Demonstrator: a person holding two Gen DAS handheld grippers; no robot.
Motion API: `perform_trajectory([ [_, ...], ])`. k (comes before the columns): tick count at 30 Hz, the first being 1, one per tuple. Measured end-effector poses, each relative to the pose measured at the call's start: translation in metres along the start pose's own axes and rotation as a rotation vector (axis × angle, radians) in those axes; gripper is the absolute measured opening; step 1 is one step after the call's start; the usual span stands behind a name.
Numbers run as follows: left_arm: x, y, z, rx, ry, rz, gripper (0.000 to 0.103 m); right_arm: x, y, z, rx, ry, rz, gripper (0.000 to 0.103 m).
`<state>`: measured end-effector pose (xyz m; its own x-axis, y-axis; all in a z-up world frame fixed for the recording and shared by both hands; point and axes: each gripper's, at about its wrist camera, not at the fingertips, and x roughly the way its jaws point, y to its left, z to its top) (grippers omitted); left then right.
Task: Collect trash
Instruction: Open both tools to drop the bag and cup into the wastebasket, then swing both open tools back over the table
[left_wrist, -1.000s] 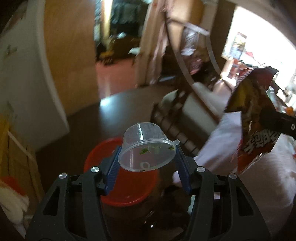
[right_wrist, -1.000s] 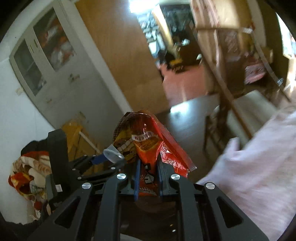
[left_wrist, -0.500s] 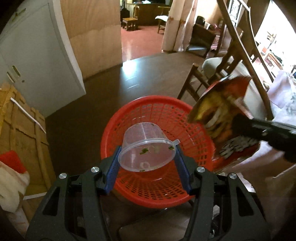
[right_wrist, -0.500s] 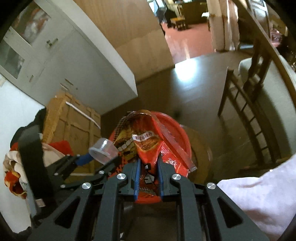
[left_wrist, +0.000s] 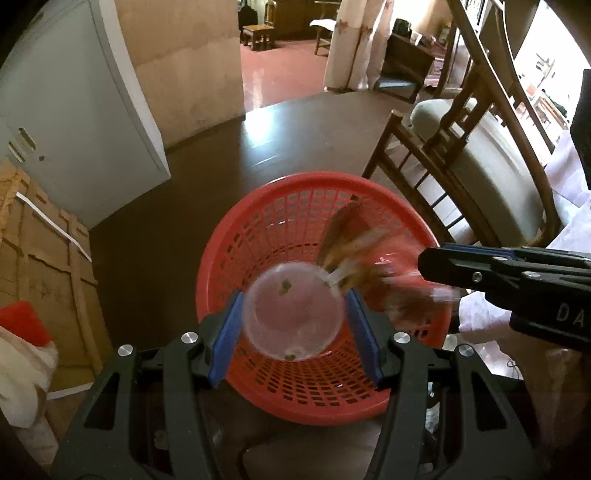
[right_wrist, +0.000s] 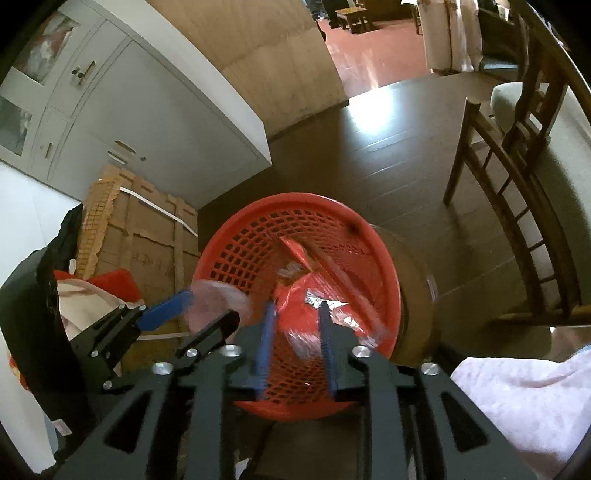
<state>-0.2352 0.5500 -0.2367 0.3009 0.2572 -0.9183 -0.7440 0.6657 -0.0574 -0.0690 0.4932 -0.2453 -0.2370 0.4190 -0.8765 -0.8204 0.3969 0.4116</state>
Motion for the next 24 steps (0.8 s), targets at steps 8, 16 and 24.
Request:
perform_trajectory([
  [8,-0.004,-0.002,0.003,-0.001,0.002,-0.001,0.065,-0.020,-0.001,-0.006,-0.021,-0.055,-0.025,0.050],
  [16,-0.041,-0.014,0.002,-0.007,-0.062,-0.027,0.068,-0.085,0.009,-0.026,-0.065,-0.164,-0.055,0.064],
  [24,-0.104,-0.059,0.007,0.066,-0.191,-0.073,0.077,-0.169,0.014,-0.065,-0.076,-0.320,-0.063,0.076],
])
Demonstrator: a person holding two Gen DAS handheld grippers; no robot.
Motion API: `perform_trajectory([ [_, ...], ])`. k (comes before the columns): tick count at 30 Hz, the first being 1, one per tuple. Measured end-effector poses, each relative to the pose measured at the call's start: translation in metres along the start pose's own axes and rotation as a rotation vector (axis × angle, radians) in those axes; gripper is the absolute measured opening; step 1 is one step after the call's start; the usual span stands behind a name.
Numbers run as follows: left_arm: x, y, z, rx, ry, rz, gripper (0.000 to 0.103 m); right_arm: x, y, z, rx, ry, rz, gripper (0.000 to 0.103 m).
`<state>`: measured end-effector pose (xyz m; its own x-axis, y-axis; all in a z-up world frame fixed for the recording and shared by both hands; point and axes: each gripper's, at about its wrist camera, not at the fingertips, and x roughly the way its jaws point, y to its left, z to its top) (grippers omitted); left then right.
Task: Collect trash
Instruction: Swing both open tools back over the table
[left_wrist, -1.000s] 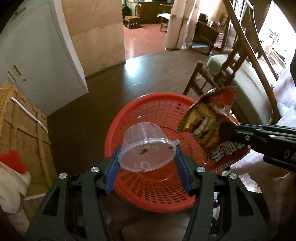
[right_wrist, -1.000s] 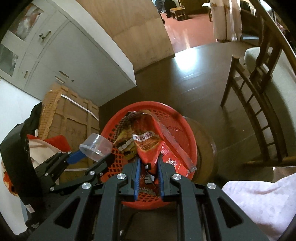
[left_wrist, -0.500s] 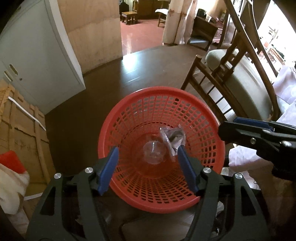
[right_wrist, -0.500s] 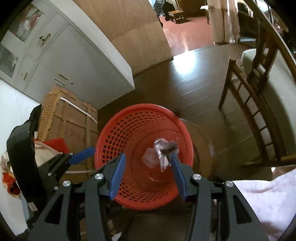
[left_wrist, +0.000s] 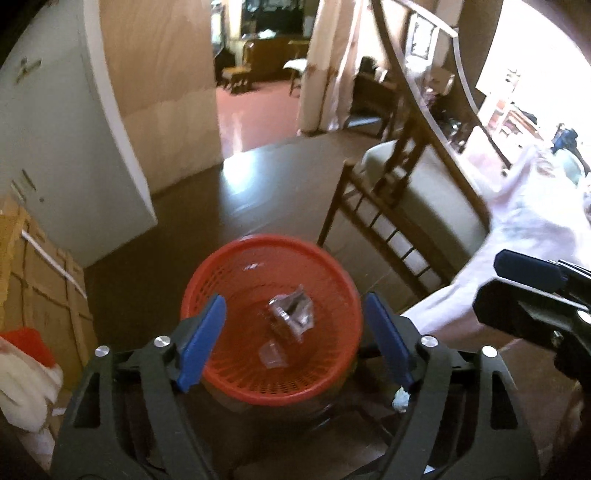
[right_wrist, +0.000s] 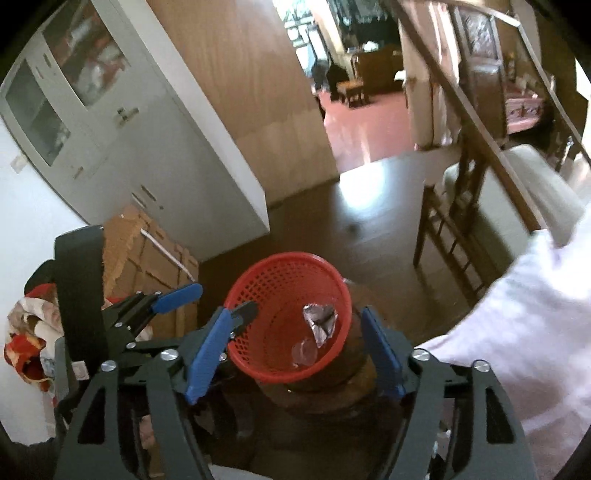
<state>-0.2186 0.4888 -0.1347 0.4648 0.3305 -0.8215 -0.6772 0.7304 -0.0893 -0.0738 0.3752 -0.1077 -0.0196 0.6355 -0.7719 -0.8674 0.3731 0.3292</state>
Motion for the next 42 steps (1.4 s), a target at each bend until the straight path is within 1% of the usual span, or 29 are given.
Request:
perform_trajectory([
  [1,-0.006,-0.005,0.002,0.008,-0.012,-0.006,0.078,-0.017,0.000,-0.002,-0.007,-0.030,-0.006,0.077],
  [3,-0.019,-0.017,0.004,0.024,-0.034,-0.017,0.080,-0.043,-0.002,-0.005,-0.013,-0.074,-0.023,0.085],
  [4,-0.027,-0.025,0.006,0.033,-0.046,-0.028,0.081,-0.061,-0.004,-0.007,-0.016,-0.105,-0.039,0.087],
  [6,-0.040,-0.043,0.008,0.056,-0.068,-0.044,0.087,-0.097,-0.013,-0.015,-0.013,-0.170,-0.090,0.093],
  [8,-0.053,-0.063,0.010,0.087,-0.094,-0.060,0.092,-0.124,-0.023,-0.021,0.003,-0.222,-0.136,0.097],
  [10,-0.062,-0.083,0.011,0.119,-0.115,-0.081,0.094,-0.155,-0.039,-0.032,0.035,-0.280,-0.178,0.097],
  [12,-0.071,-0.106,0.011,0.147,-0.127,-0.114,0.096,-0.182,-0.058,-0.044,0.071,-0.305,-0.211,0.097],
  [14,-0.076,-0.127,0.012,0.168,-0.126,-0.146,0.096,-0.201,-0.074,-0.056,0.103,-0.318,-0.246,0.097],
  [15,-0.077,-0.138,0.012,0.179,-0.125,-0.163,0.096,-0.215,-0.085,-0.064,0.124,-0.331,-0.276,0.097],
  [21,-0.085,-0.215,0.009,0.285,-0.120,-0.248,0.096,-0.268,-0.137,-0.104,0.242,-0.370,-0.392,0.097],
  [22,-0.085,-0.234,0.007,0.304,-0.112,-0.271,0.096,-0.277,-0.146,-0.112,0.262,-0.378,-0.418,0.097],
  [24,-0.084,-0.259,0.003,0.333,-0.103,-0.297,0.096,-0.291,-0.161,-0.126,0.294,-0.391,-0.468,0.097],
  [27,-0.082,-0.307,-0.008,0.413,-0.089,-0.343,0.096,-0.320,-0.189,-0.156,0.361,-0.409,-0.554,0.097],
  [29,-0.083,-0.340,-0.016,0.470,-0.082,-0.363,0.096,-0.336,-0.206,-0.173,0.401,-0.417,-0.591,0.097],
  [32,-0.087,-0.388,-0.024,0.534,-0.080,-0.421,0.096,-0.360,-0.237,-0.196,0.463,-0.413,-0.660,0.097],
  [33,-0.089,-0.394,-0.027,0.546,-0.082,-0.432,0.096,-0.370,-0.247,-0.206,0.484,-0.408,-0.691,0.097],
  [35,-0.092,-0.420,-0.031,0.575,-0.082,-0.460,0.096,-0.383,-0.267,-0.221,0.526,-0.405,-0.733,0.097],
  [38,-0.097,-0.450,-0.039,0.607,-0.076,-0.497,0.096,-0.403,-0.287,-0.246,0.595,-0.399,-0.777,0.097],
  [41,-0.100,-0.473,-0.041,0.626,-0.065,-0.522,0.096,-0.425,-0.312,-0.271,0.678,-0.401,-0.830,0.097],
  [42,-0.100,-0.474,-0.042,0.627,-0.064,-0.530,0.096,-0.433,-0.322,-0.280,0.710,-0.400,-0.855,0.097],
])
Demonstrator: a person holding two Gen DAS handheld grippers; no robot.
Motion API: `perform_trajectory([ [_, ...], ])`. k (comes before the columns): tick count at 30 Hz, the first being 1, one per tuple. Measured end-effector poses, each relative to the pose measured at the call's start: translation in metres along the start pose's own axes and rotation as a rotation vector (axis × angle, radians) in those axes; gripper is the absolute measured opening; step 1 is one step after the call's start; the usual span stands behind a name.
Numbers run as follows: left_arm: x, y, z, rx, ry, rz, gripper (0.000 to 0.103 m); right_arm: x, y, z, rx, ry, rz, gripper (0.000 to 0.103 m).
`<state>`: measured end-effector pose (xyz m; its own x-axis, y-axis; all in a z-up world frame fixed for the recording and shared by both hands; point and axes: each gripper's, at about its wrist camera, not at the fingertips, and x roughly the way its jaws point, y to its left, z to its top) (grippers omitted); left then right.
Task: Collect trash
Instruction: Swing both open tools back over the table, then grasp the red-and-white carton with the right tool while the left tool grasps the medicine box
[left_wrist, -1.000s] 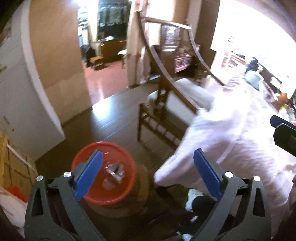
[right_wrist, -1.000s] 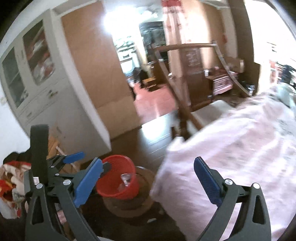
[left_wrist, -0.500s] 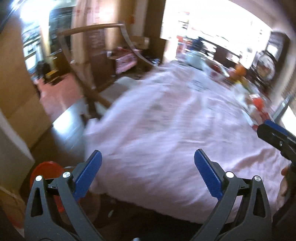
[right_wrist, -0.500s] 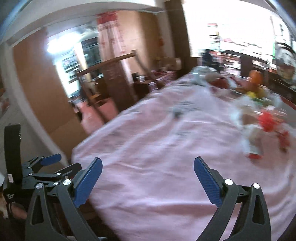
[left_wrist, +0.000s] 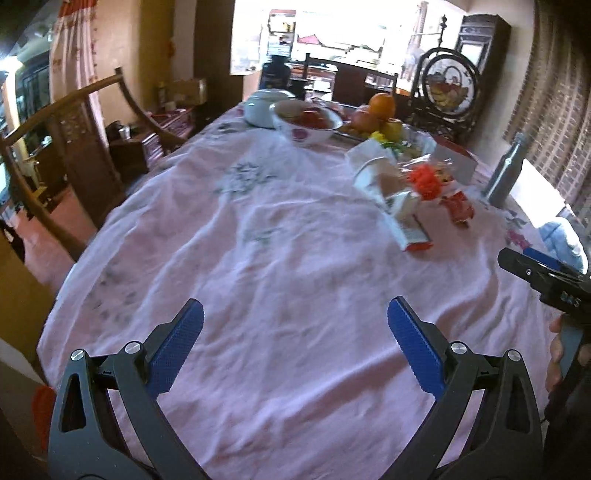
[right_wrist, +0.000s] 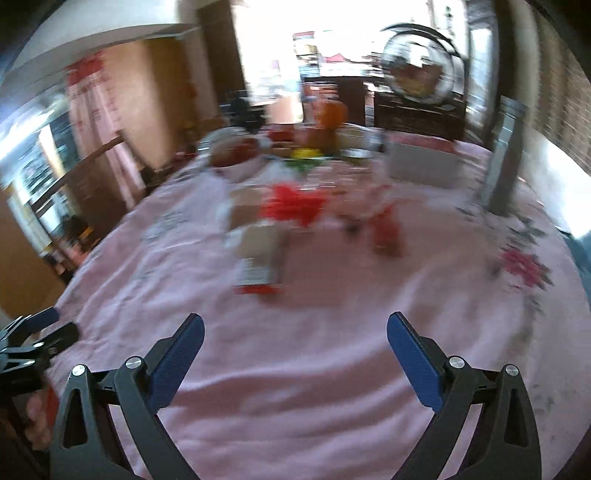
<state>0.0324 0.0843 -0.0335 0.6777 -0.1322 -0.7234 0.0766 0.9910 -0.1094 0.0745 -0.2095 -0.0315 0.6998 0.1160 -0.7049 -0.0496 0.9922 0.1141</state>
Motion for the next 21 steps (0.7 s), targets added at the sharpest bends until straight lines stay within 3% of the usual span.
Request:
perform_trajectory([
  [8,0.020,-0.016,0.013,0.012,0.028,-0.039,0.096,0.019,-0.050,0.019,0.040,-0.001,-0.116,0.097],
  [14,0.040,-0.021,0.020,0.023,0.059,-0.052,0.096,0.052,-0.067,0.038,0.033,0.016,-0.128,0.096],
  [21,0.068,-0.017,0.021,-0.007,0.113,-0.059,0.096,0.090,-0.072,0.062,0.025,0.041,-0.085,0.070],
])
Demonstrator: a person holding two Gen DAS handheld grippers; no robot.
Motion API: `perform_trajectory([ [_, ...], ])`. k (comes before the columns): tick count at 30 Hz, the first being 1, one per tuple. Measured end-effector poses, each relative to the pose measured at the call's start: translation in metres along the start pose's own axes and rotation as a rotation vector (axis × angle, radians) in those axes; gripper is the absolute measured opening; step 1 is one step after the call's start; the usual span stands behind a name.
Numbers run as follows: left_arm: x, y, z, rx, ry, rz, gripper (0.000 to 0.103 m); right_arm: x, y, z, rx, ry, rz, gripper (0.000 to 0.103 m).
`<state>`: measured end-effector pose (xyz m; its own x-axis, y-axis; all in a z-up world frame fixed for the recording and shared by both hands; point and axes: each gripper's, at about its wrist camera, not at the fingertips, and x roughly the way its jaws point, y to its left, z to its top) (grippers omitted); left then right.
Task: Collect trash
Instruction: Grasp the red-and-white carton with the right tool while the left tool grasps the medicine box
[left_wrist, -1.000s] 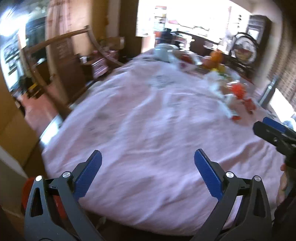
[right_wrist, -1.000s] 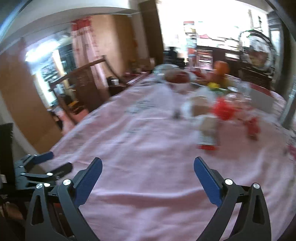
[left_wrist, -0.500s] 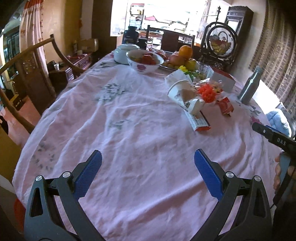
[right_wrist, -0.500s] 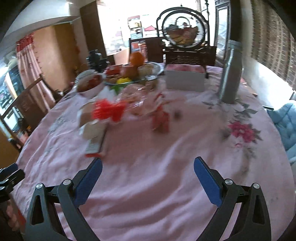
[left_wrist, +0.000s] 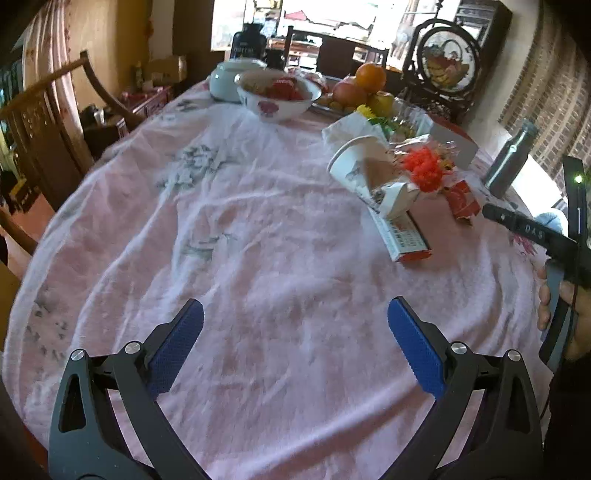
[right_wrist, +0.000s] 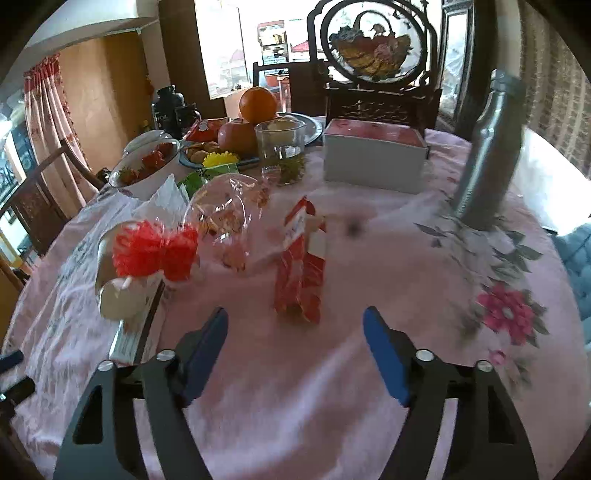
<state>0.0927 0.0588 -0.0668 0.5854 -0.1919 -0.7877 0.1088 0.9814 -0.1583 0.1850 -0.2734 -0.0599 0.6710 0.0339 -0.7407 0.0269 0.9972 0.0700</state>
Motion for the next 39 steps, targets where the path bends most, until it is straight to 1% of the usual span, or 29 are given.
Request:
perform_trajectory([
  [4,0.010,0.003,0.003,-0.017,0.012,-0.011,0.096,0.023,0.003,0.011,-0.007,0.033,-0.008,0.059],
  [8,0.017,0.000,0.006,-0.001,0.023,-0.008,0.096,0.040,0.004,0.016,-0.004,0.062,-0.007,0.045],
  [10,0.021,-0.003,0.008,0.005,0.029,-0.013,0.096,0.047,0.003,0.018,0.006,0.075,-0.003,0.042],
  [11,0.022,-0.005,0.008,0.010,0.034,-0.015,0.096,0.050,0.002,0.019,0.010,0.080,0.000,0.036],
  [12,0.024,-0.007,0.009,0.014,0.036,-0.016,0.096,0.053,0.002,0.019,0.011,0.087,0.003,0.027],
  [13,0.026,-0.008,0.010,0.018,0.039,-0.016,0.096,0.056,0.003,0.019,0.013,0.095,0.016,0.021],
  [14,0.027,-0.010,0.010,0.022,0.042,-0.017,0.096,0.058,0.003,0.020,0.015,0.102,0.031,0.009],
  [15,0.027,-0.012,0.011,0.026,0.045,-0.019,0.096,0.060,0.003,0.020,0.018,0.106,0.043,0.005],
  [17,0.027,-0.017,0.012,0.032,0.041,-0.023,0.096,0.058,0.003,0.020,0.023,0.097,0.053,0.003],
  [21,0.027,-0.024,0.013,0.041,0.039,-0.029,0.096,0.040,-0.005,0.015,0.075,0.061,0.091,0.002],
  [24,0.029,-0.032,0.015,0.049,0.048,-0.037,0.096,0.018,-0.011,0.005,0.118,0.025,0.109,0.002],
  [27,0.034,-0.044,0.017,0.059,0.055,-0.042,0.096,0.003,-0.020,-0.008,0.170,0.001,0.148,0.003],
  [31,0.044,-0.061,0.021,0.066,0.078,-0.049,0.096,-0.002,-0.028,-0.020,0.199,-0.018,0.153,0.003],
  [35,0.058,-0.082,0.028,0.077,0.104,-0.042,0.096,0.002,-0.034,-0.024,0.217,-0.010,0.187,0.003],
  [39,0.077,-0.100,0.035,0.073,0.145,-0.003,0.096,0.002,-0.037,-0.026,0.220,-0.009,0.230,0.003],
])
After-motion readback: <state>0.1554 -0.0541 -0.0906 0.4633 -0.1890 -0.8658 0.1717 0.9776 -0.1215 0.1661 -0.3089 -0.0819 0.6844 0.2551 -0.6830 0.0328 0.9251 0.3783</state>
